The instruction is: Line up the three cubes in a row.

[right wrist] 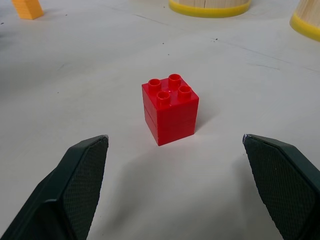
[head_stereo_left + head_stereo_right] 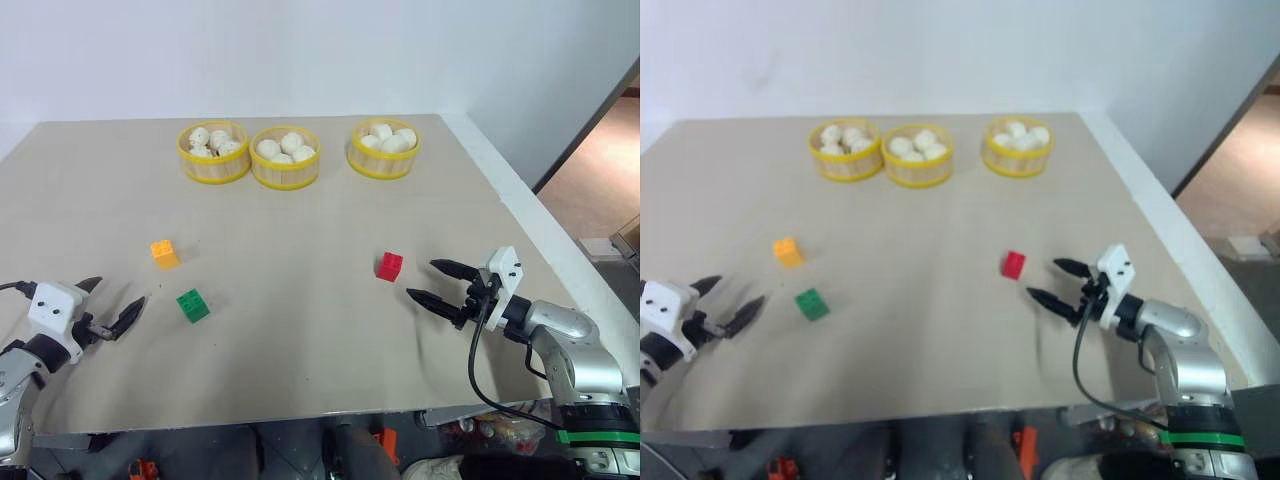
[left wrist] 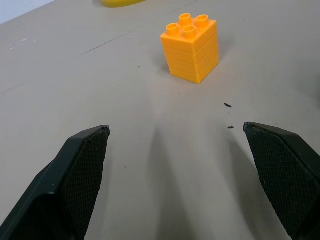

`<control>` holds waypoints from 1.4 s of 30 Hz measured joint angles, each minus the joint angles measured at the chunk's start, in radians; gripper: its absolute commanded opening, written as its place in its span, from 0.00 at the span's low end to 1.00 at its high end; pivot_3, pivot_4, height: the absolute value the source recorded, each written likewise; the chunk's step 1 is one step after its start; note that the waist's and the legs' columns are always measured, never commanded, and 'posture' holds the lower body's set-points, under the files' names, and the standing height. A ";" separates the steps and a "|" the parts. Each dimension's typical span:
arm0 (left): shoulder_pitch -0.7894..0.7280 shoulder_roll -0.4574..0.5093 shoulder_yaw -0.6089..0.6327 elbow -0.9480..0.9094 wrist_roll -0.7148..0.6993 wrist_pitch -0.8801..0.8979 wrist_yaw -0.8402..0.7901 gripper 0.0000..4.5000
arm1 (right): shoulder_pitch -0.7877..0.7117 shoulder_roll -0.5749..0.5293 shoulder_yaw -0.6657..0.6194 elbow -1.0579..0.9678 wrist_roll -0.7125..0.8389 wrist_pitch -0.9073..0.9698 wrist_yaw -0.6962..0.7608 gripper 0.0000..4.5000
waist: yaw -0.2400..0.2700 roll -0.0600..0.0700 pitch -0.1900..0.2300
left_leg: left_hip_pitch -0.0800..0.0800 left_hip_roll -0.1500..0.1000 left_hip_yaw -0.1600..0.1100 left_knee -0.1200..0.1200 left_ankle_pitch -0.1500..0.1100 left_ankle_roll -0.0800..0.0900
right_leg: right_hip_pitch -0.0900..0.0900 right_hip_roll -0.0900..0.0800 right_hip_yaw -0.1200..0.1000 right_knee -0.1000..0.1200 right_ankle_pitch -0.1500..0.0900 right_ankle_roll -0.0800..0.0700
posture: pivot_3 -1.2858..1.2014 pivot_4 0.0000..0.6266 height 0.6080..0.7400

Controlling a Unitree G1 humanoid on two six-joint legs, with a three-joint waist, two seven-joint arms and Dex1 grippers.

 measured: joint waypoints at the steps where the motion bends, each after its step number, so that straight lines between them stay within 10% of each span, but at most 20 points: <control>1: 0.000 0.000 0.000 0.000 0.000 0.000 0.000 0.99 | 0.000 0.000 0.000 0.000 0.000 0.000 0.000 1.00 | 0.000 0.000 0.000 | 0.000 0.000 0.000 0.000 0.000 0.000 | 0.000 0.000 0.000 0.000 0.000 0.000 | 0.52 0.24 1.00; 27: -0.021 -0.037 0.124 0.126 -0.285 0.008 -0.224 0.99 | -0.004 -0.031 -0.034 -0.010 0.063 0.067 0.028 1.00 | 0.000 0.000 0.000 | 0.000 0.000 0.000 0.001 0.000 0.000 | 0.001 0.000 0.000 0.000 0.001 0.000 | 0.52 0.24 1.00; 42: 0.026 0.160 -0.141 -0.462 -0.436 0.326 -0.445 0.99 | -0.313 -0.027 0.167 0.169 -0.032 -0.039 0.218 1.00 | 0.000 0.001 0.001 | 0.000 0.000 0.001 0.001 0.000 0.000 | 0.000 0.001 0.002 0.001 0.000 -0.001 | 0.52 0.24 1.00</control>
